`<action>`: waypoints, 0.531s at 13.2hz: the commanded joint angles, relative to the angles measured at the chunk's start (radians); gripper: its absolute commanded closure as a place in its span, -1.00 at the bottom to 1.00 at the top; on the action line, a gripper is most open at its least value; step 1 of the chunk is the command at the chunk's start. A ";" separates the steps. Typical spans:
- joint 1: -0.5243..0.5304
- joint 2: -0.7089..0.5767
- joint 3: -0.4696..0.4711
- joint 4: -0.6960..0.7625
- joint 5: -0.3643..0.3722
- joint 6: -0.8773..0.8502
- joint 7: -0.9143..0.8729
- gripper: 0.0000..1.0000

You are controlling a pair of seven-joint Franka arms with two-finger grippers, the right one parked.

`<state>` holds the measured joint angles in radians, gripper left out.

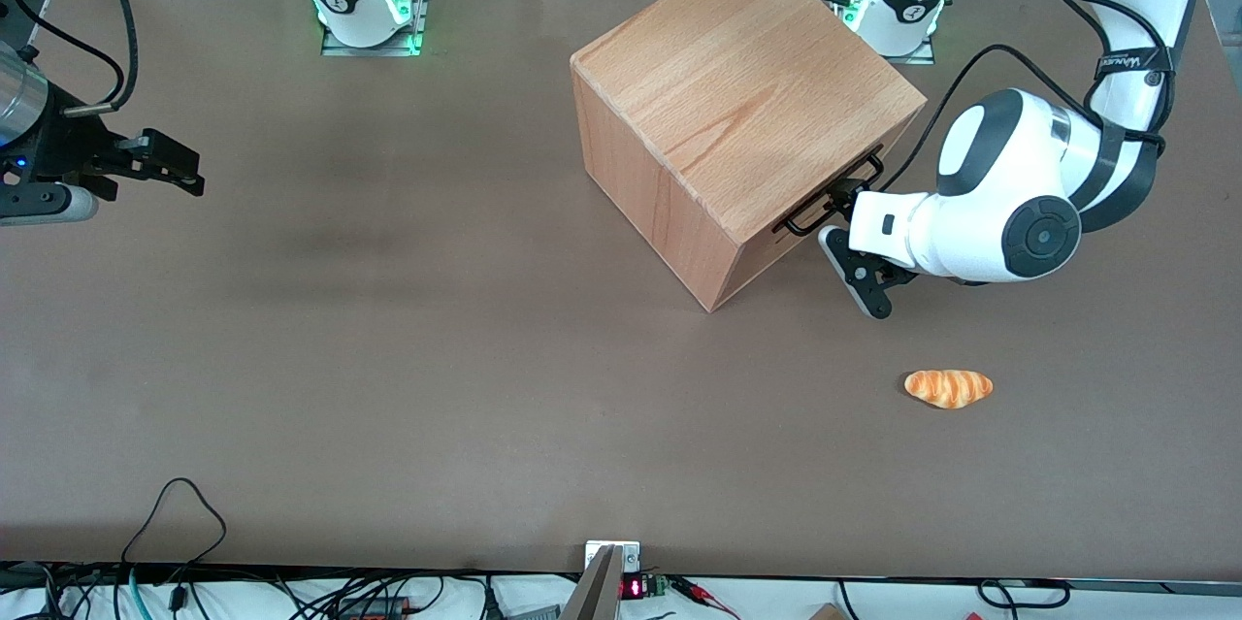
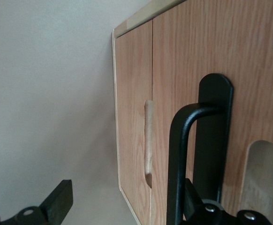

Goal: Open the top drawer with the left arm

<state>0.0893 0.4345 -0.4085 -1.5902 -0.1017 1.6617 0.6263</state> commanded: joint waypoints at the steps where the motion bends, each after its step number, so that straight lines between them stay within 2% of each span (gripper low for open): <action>1: 0.006 0.013 -0.001 -0.005 -0.015 0.029 0.038 -1.00; 7: 0.007 0.030 -0.001 -0.004 -0.003 0.041 0.041 -1.00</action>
<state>0.0892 0.4515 -0.4100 -1.5915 -0.1029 1.6713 0.6373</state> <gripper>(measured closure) 0.000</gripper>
